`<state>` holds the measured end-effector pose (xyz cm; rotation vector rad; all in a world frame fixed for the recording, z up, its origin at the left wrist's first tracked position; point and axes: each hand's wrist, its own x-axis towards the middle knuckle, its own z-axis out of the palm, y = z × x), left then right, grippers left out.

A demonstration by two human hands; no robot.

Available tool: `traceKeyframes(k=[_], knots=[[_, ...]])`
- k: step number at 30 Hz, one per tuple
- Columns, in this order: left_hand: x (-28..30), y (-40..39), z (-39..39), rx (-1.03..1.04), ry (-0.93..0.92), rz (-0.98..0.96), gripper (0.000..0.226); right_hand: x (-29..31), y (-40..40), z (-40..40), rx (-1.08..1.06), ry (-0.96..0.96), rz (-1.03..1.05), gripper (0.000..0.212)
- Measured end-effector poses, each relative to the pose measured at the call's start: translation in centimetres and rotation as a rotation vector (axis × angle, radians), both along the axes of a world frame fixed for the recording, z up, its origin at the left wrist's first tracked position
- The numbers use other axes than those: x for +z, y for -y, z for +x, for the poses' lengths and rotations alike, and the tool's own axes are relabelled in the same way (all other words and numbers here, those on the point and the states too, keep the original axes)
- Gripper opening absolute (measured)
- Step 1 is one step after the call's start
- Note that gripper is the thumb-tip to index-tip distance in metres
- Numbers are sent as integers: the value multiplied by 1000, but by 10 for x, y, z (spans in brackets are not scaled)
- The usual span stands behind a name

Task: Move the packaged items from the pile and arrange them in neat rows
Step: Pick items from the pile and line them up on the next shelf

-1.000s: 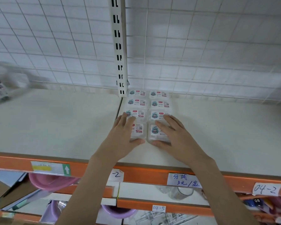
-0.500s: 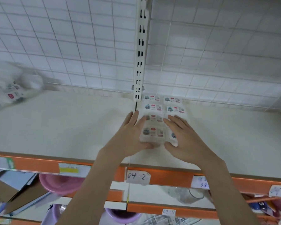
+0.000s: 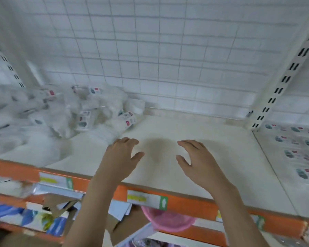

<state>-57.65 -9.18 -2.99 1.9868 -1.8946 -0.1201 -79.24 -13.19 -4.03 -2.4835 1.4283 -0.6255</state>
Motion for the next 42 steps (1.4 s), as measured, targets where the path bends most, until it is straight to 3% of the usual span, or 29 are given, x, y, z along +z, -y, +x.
traceKeyframes(k=[16,22,25,28,31,34,38,42], knots=[[14,-7,139,302,-63,-146,36,15,52,159,264,-72,-40,42],[21,6,195,294,-38,-189,36,14,74,206,240,-261,-113,72],[26,18,218,194,-20,-174,39,9,81,223,180,-362,-74,75],[29,31,238,112,52,-112,56,7,82,233,111,-333,-91,70],[27,42,251,70,224,130,81,10,76,233,-12,-261,-126,65],[25,48,256,30,291,161,78,14,67,231,-112,-189,-148,61],[34,51,252,-60,215,63,74,15,55,226,-196,-46,-125,62],[50,54,229,-137,6,-66,76,17,41,205,-236,96,-123,65]])
